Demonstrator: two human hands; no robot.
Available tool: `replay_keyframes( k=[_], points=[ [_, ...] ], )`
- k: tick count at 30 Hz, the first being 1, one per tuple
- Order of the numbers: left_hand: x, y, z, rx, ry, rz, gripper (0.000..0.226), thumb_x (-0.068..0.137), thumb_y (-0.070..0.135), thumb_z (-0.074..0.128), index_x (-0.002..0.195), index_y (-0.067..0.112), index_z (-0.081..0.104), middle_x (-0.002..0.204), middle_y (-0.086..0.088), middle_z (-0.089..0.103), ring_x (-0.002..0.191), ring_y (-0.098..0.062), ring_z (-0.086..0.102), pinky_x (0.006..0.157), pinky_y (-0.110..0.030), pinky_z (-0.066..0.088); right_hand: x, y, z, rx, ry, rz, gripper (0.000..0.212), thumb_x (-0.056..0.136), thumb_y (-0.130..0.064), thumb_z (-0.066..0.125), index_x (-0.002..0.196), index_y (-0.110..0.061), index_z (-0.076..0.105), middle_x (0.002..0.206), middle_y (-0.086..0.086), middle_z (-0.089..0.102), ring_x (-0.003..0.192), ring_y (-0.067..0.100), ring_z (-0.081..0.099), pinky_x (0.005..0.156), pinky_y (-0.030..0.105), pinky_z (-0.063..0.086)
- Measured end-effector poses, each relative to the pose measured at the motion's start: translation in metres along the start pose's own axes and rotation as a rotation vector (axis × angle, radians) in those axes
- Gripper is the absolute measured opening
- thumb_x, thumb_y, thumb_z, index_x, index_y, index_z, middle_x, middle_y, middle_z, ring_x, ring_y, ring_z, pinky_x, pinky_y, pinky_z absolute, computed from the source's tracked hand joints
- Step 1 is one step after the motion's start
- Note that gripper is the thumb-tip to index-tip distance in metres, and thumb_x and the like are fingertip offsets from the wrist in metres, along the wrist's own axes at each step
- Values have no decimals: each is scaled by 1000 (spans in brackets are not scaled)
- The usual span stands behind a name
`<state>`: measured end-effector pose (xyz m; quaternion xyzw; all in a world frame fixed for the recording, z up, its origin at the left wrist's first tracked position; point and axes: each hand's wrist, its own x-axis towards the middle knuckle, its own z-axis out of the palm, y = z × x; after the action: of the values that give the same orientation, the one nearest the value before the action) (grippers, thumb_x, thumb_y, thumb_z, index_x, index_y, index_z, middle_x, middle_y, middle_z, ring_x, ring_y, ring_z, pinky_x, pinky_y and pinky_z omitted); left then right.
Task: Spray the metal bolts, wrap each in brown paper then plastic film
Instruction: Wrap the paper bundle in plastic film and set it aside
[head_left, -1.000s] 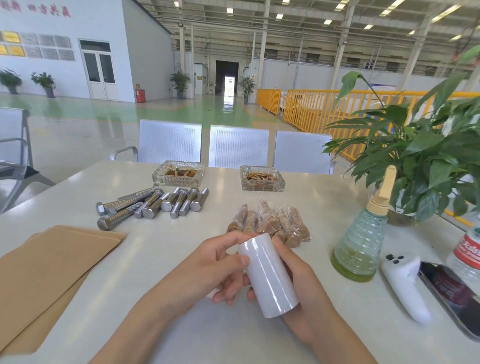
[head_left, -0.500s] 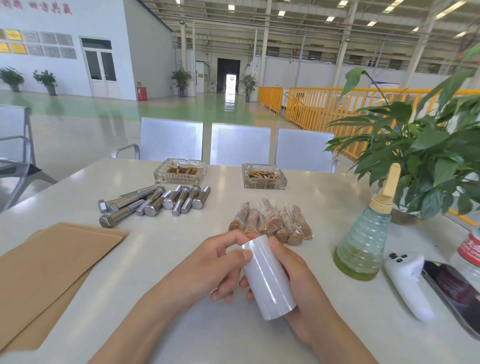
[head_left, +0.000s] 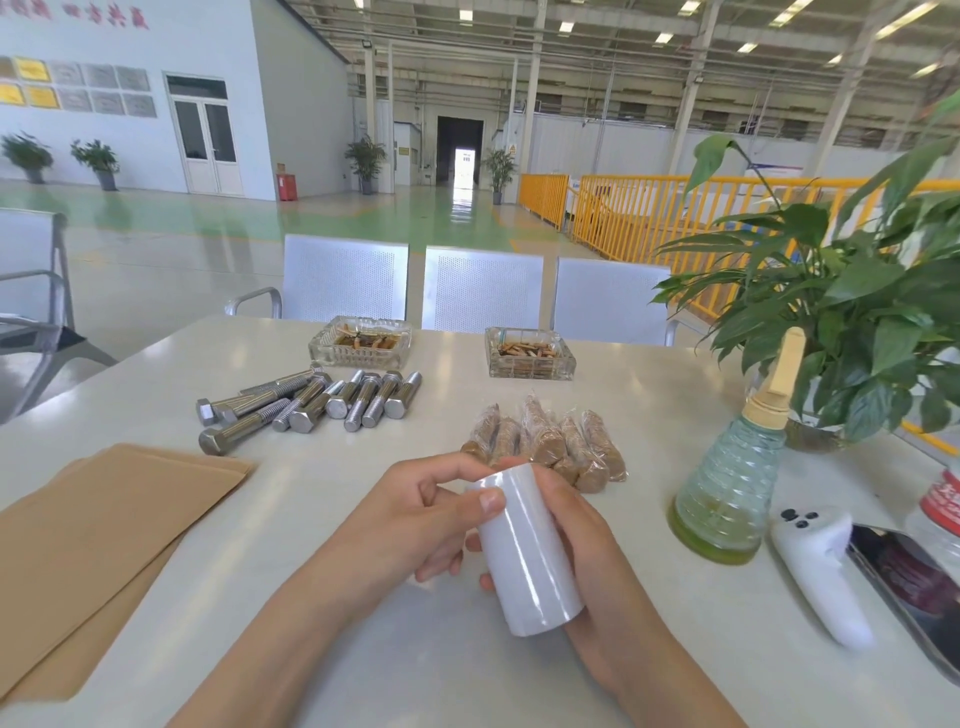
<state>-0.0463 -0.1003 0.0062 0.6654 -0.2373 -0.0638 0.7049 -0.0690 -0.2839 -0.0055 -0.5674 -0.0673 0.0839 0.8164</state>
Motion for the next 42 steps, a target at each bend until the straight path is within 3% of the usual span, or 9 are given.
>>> replay_keyframes(
  k=[6,11,15,18,20,23,30,35,42],
  points=[
    [4,-3,-2,-169,187,-27,28,91,47,67,86,19,68,54,-14,52,43,-23,48,63,-37,55,3,1,-6,99,31,-184,53,77,-35,81,127,-30,67,127,14,69,105,43,71,68,40,60],
    [6,-9,-3,87,251,-79,36,73,58,78,83,25,67,56,-12,58,44,-22,52,66,-40,51,5,6,-9,-3,155,-325,64,69,-23,86,127,-37,63,107,9,68,76,24,59,70,34,52],
    [7,-9,-5,296,262,11,62,61,48,87,120,48,66,99,11,66,77,-15,66,70,-33,56,7,3,-13,-2,155,-314,56,68,-34,84,123,-38,69,102,-2,73,80,15,59,69,31,49],
    [5,-8,-1,372,100,47,60,69,39,86,125,40,66,117,10,70,96,-15,70,74,-31,56,7,4,-13,-69,128,-308,47,80,-41,78,124,-28,68,120,5,74,107,23,70,88,42,56],
    [3,-8,2,313,59,27,55,72,31,87,123,35,69,115,5,73,93,-19,73,70,-32,58,6,4,-13,-86,132,-290,46,85,-44,76,126,-24,67,124,11,72,118,31,68,103,54,51],
    [2,-12,5,229,57,-14,47,75,25,88,118,32,70,113,0,74,88,-24,76,68,-31,59,7,3,-13,-85,132,-247,40,88,-42,72,125,-26,68,123,11,73,116,32,69,104,58,51],
    [1,-15,5,335,81,-21,41,79,29,83,118,32,69,118,7,72,93,-16,75,77,-39,63,8,6,-10,-68,162,-269,37,86,-40,73,121,-27,69,119,7,74,114,27,70,94,44,57],
    [3,-18,5,392,206,-72,14,82,23,84,96,26,80,90,2,78,76,-22,73,74,-43,62,11,8,-11,-86,246,-388,51,81,-30,79,129,-31,62,119,-2,74,109,14,71,79,23,57],
    [2,-22,6,565,221,-15,18,86,16,77,79,33,79,68,5,74,63,-13,71,63,-31,59,15,12,-13,-176,267,-440,51,81,-31,80,128,-38,62,124,-5,72,116,13,68,83,22,57]
  ],
)
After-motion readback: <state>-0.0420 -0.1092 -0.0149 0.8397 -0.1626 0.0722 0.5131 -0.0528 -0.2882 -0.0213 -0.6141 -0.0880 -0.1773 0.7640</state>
